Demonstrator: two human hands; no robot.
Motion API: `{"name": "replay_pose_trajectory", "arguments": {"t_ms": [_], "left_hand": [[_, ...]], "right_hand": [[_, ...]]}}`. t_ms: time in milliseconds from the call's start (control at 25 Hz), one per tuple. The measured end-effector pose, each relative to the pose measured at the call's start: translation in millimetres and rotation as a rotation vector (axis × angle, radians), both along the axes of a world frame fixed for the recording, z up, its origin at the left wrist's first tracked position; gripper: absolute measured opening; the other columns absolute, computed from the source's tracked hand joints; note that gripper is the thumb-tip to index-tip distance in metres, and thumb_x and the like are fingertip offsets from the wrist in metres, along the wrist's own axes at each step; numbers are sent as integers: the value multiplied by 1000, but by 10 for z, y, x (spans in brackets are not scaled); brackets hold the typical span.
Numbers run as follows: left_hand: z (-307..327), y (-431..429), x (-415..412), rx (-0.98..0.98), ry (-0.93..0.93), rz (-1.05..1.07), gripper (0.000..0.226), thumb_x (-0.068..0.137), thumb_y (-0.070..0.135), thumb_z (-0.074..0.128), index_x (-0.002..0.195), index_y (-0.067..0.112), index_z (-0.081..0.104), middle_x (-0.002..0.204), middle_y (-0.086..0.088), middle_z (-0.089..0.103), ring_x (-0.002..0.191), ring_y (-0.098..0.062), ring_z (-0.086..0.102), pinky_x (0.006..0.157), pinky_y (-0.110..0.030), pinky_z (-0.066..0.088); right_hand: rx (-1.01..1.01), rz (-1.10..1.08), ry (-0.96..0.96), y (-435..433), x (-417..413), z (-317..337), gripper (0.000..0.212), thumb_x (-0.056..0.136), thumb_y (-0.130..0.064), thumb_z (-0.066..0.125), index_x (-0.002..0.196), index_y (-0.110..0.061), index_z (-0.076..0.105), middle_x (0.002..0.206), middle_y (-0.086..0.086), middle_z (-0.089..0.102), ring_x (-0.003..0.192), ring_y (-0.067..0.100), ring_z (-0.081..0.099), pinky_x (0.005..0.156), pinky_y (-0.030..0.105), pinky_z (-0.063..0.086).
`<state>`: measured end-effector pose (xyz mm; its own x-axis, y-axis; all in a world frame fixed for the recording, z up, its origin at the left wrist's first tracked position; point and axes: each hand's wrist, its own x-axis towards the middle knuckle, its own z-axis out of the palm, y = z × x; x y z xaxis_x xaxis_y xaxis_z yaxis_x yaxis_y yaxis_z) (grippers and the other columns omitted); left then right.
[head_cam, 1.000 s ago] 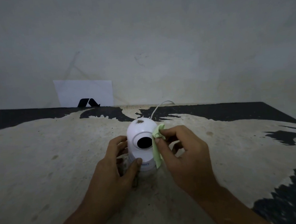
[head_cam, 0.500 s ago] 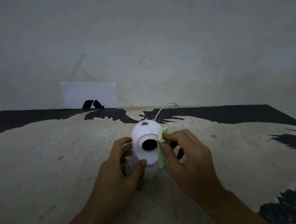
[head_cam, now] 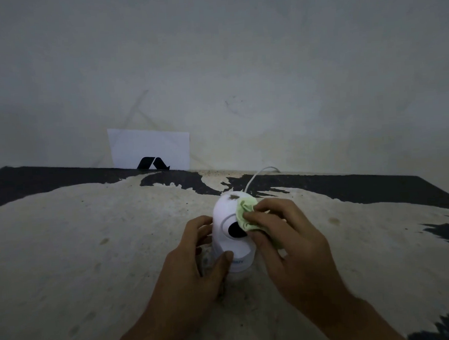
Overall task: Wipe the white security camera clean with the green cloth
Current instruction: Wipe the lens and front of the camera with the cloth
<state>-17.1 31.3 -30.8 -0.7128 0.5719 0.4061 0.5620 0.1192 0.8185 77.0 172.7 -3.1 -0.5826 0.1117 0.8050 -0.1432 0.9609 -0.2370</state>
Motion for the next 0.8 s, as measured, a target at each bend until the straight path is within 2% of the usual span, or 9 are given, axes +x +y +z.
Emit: {"name": "replay_pose_trajectory", "arguments": {"t_ms": [120,200,360,400,480,560,640,720,800], "left_hand": [[-3,-6,-5,8,-1,-17,58,73,46,60,125,36,36,117,27,50,100,20,44,73,4,38],[-5,-10,-11,12,0,-17,60,71,49,59,125,36,36,118,26,51,100,21,44,73,6,37],[7,8,0,19,-29,-5,66,69,49,58,129,33,35,116,23,49,91,20,43,66,5,38],[3,10,-1,20,-27,-4,65,71,47,59,129,33,34,116,23,49,91,19,43,67,5,38],[-13,6,-17,11,-11,-10,58,77,41,63,127,35,35,117,24,50,93,21,42,70,6,37],[-21,-4,-28,9,-11,-14,56,78,38,64,126,35,35,117,25,50,95,23,40,70,7,36],[-18,0,-23,17,-9,-17,56,78,37,64,126,34,36,115,27,49,94,22,41,70,8,35],[-2,7,-11,25,-25,-21,54,78,33,66,123,36,36,110,30,49,91,20,46,69,7,37],[-5,10,-9,45,-55,-27,52,79,26,67,118,41,37,106,29,53,90,18,54,70,4,41]], "right_hand": [[-101,-53,42,80,-46,55,27,89,-15,53,111,-5,62,109,10,65,102,9,56,96,11,41],[-96,-84,16,58,-83,87,31,89,-19,47,114,-6,61,112,11,66,104,13,57,100,19,42],[358,42,-115,-70,-41,129,33,84,-19,46,112,-8,59,112,9,69,104,18,54,91,26,49],[380,64,-101,-69,-25,153,32,85,-19,47,112,-7,60,110,9,69,102,18,53,89,28,51],[233,27,-24,3,-15,212,29,89,-16,46,112,-5,60,108,10,69,99,20,57,86,29,52],[86,-58,36,92,-34,256,30,90,-19,44,111,-6,62,101,9,69,90,21,60,77,25,50],[51,-86,-10,80,-73,252,31,89,-21,43,112,-9,61,97,7,67,86,20,59,72,22,50],[158,-27,-81,-29,-105,201,30,86,-19,47,112,-11,60,102,6,68,90,18,58,72,28,54],[365,83,-163,-127,-88,150,29,83,-17,53,112,-15,60,106,2,70,93,18,56,73,31,54]]}}
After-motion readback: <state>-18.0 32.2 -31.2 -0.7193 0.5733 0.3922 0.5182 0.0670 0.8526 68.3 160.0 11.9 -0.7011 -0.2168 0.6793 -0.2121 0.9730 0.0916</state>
